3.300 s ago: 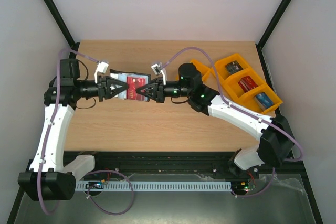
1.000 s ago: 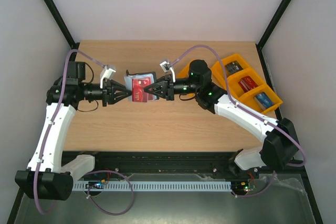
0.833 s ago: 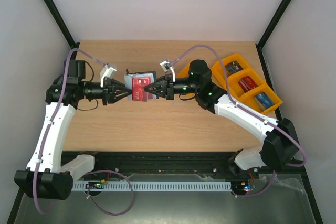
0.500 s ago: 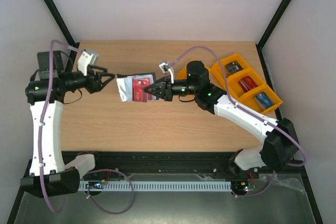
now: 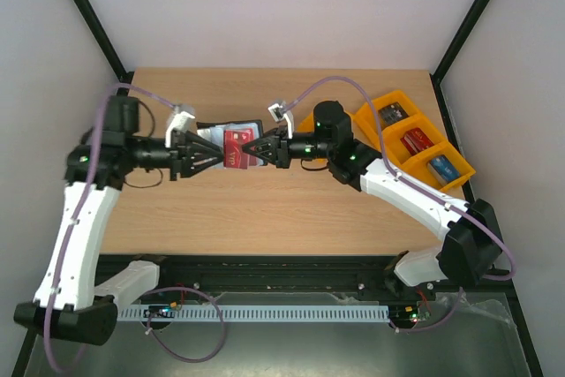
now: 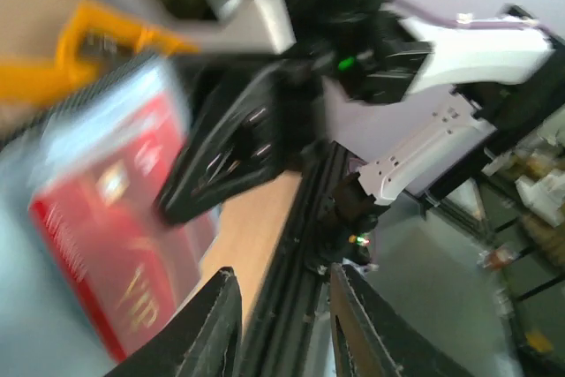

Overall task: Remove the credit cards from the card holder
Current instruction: Remove the credit card from the card holder.

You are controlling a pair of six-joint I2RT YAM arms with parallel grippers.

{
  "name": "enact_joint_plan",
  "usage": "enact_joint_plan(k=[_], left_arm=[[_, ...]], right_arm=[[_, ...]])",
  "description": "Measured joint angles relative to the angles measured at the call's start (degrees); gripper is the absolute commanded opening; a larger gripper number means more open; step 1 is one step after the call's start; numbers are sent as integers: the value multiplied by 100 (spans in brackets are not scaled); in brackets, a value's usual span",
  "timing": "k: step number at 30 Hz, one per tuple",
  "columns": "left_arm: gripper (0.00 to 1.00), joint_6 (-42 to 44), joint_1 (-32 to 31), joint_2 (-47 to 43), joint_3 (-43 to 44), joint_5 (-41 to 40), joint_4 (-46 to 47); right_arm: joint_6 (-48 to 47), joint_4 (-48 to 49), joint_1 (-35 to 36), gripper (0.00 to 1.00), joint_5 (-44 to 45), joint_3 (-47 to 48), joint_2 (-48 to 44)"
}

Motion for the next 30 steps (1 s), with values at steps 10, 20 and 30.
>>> enact_joint_plan(k=[10,20,30], left_arm=[[25,-1215,-385,179,-1381,-675,1217],[21,-1300,-234,162,-1580,-750,1650],[21,-1384,-205,208,-1886,-874,2006]], right_arm=[[57,2,-7,2,7,20,0],[55,-35,-20,2,52,20,0],[57,-146,-44,2,63,20,2]])
